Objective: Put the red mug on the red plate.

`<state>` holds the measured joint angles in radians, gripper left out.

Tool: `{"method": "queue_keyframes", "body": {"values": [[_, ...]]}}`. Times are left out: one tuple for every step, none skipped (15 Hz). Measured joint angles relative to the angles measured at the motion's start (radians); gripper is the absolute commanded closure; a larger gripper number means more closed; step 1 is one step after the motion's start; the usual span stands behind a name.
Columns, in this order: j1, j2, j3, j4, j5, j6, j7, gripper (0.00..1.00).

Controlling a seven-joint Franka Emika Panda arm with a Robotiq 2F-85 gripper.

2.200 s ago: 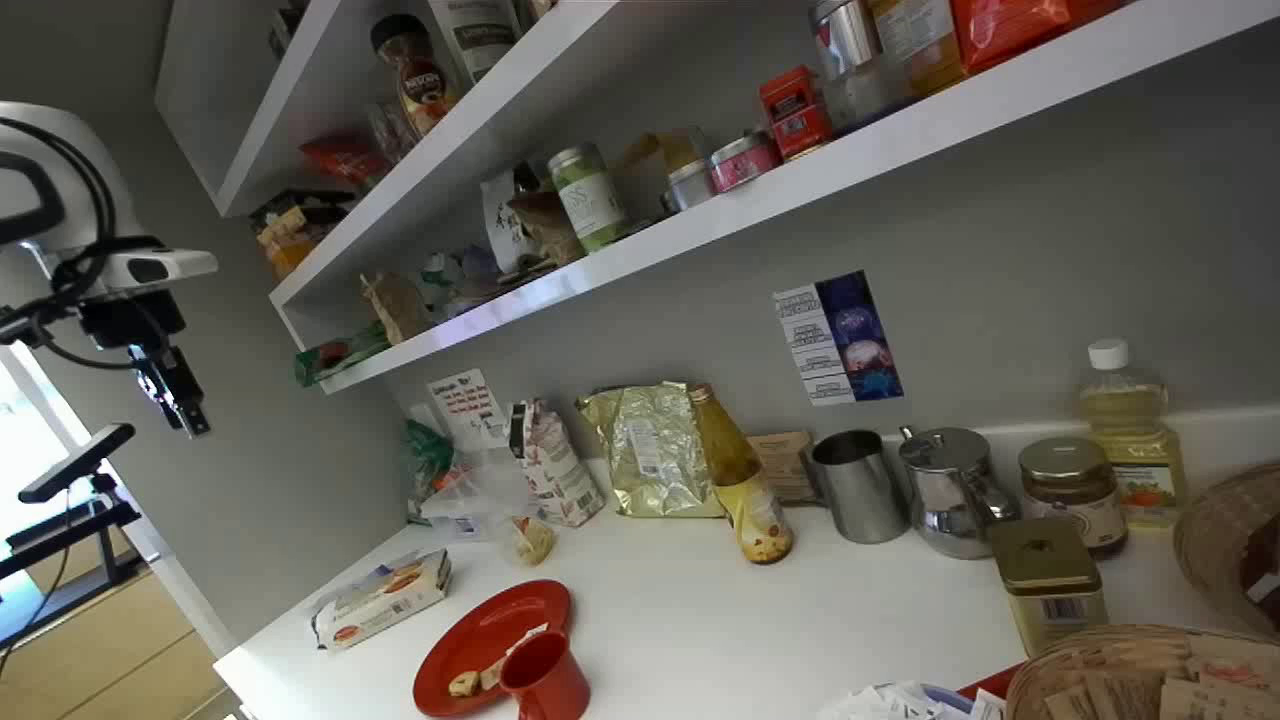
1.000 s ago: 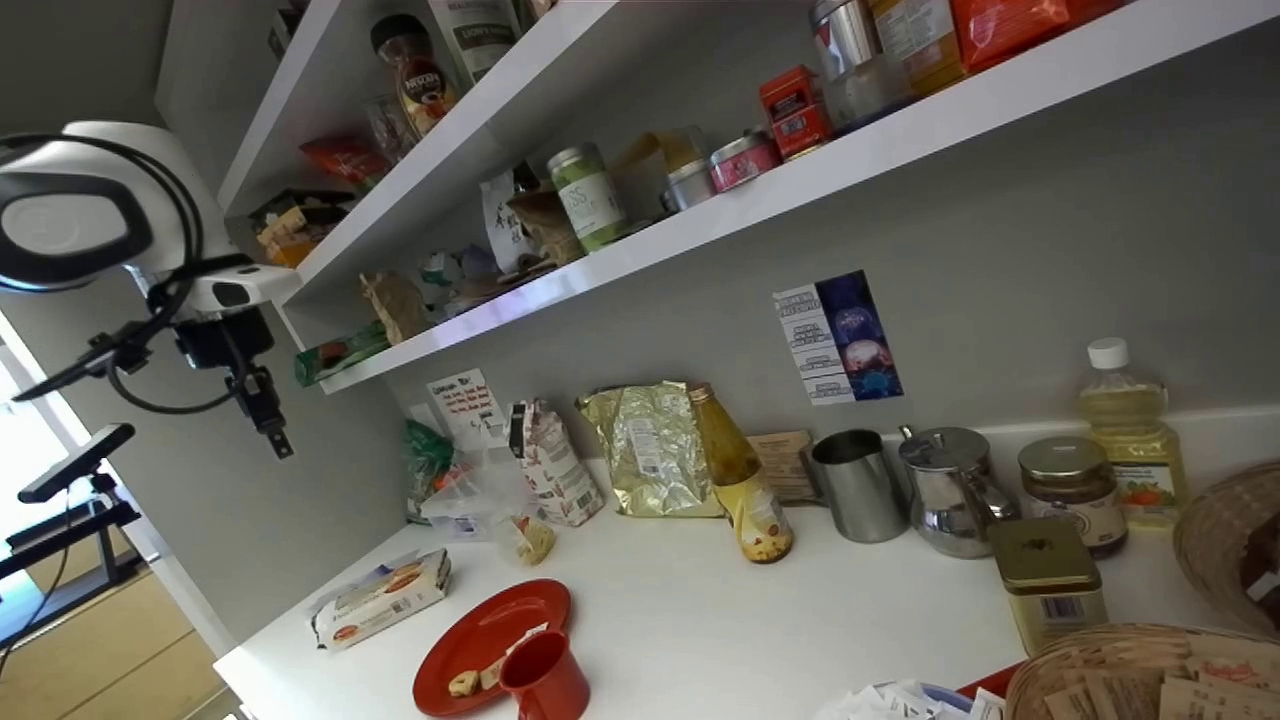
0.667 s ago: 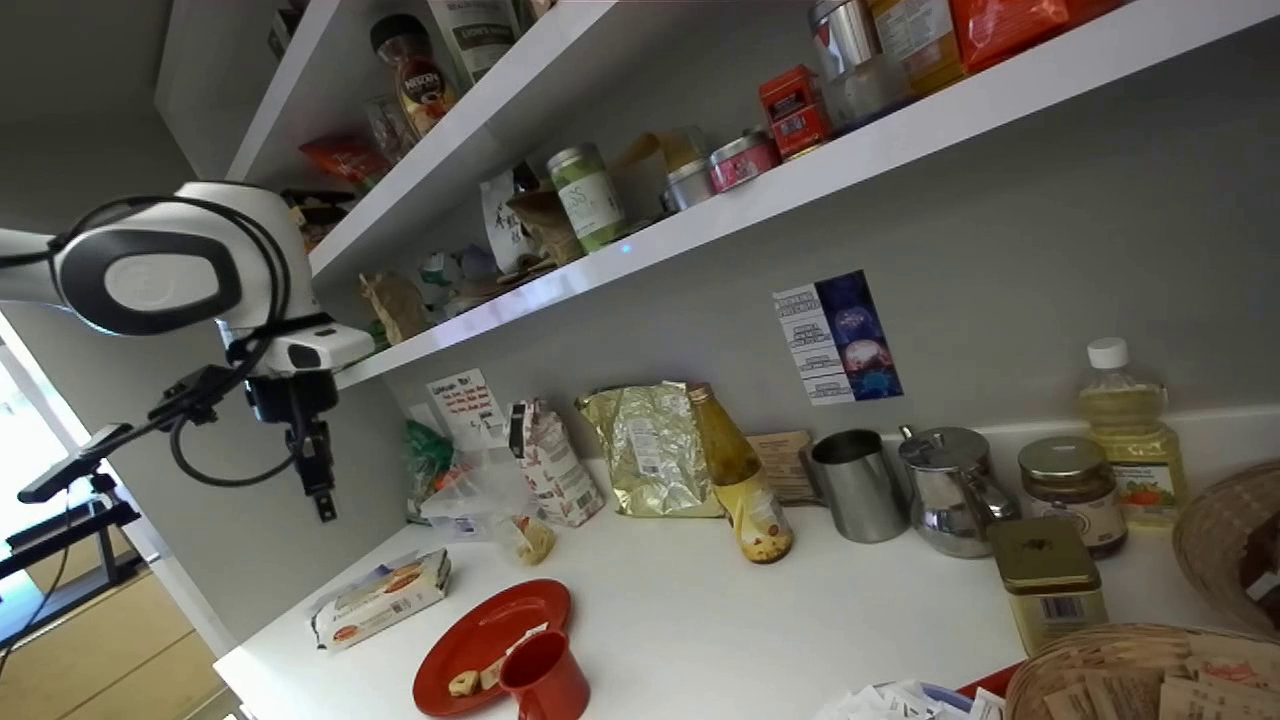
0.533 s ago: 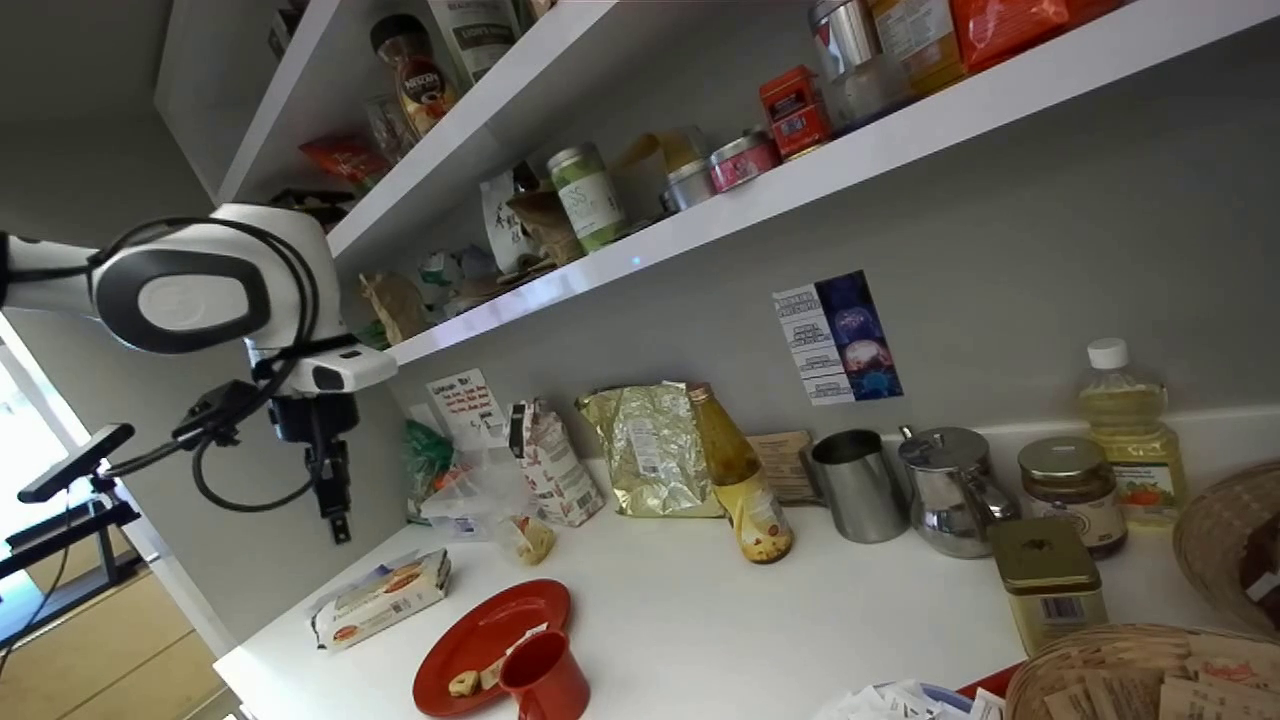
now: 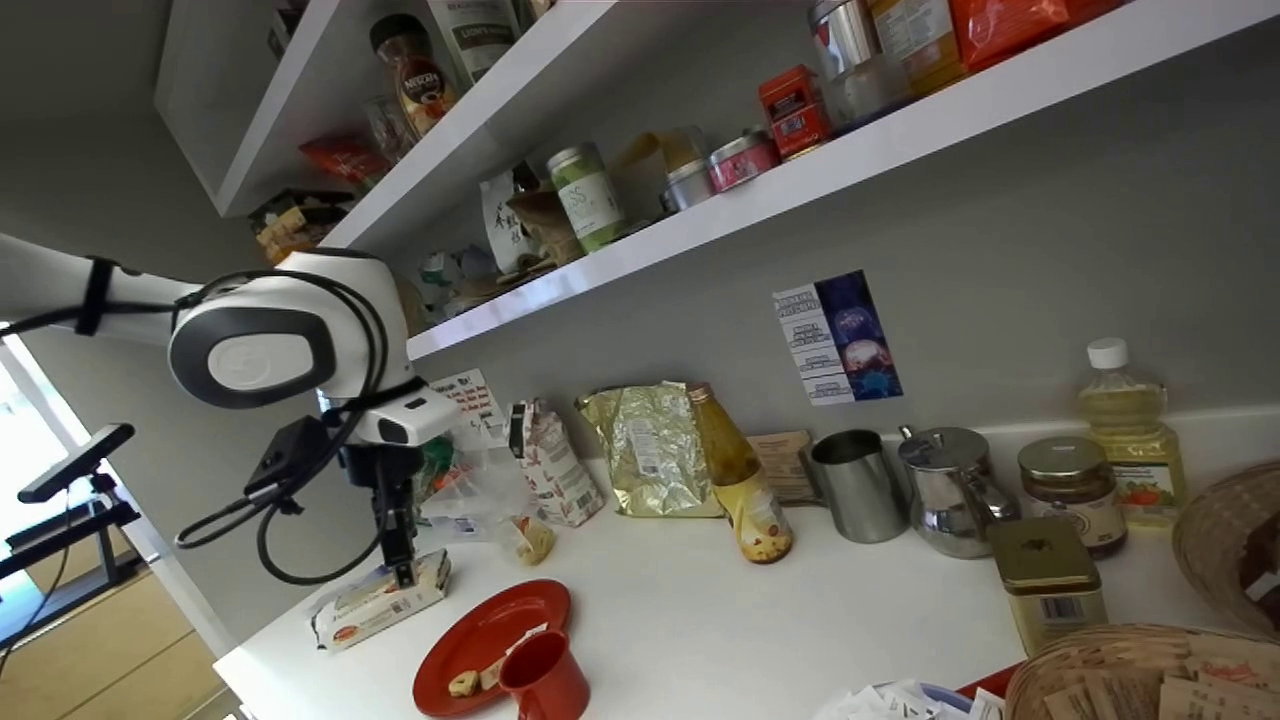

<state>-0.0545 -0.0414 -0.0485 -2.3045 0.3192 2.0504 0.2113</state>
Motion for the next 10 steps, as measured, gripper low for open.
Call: {"method": "queue_keyframes", "body": {"values": [[-0.006,0.010,-0.006,-0.007,0.003,0.033,0.000,0.00],[-0.011,0.019,-0.011,-0.016,0.004,0.069,0.000,0.00],[-0.016,0.029,-0.015,-0.026,0.005,0.102,0.000,0.00],[-0.019,0.039,-0.018,-0.033,0.005,0.130,0.000,0.00],[-0.020,0.051,-0.019,-0.041,0.004,0.157,0.001,0.00],[-0.020,0.065,-0.019,-0.049,-0.003,0.183,0.005,0.00],[-0.020,0.082,-0.019,-0.054,-0.011,0.205,0.009,0.00],[-0.019,0.101,-0.019,-0.057,-0.024,0.226,0.016,0.00],[-0.019,0.120,-0.019,-0.060,-0.041,0.246,0.027,0.00],[-0.018,0.141,-0.019,-0.062,-0.068,0.266,0.043,0.00]]}}
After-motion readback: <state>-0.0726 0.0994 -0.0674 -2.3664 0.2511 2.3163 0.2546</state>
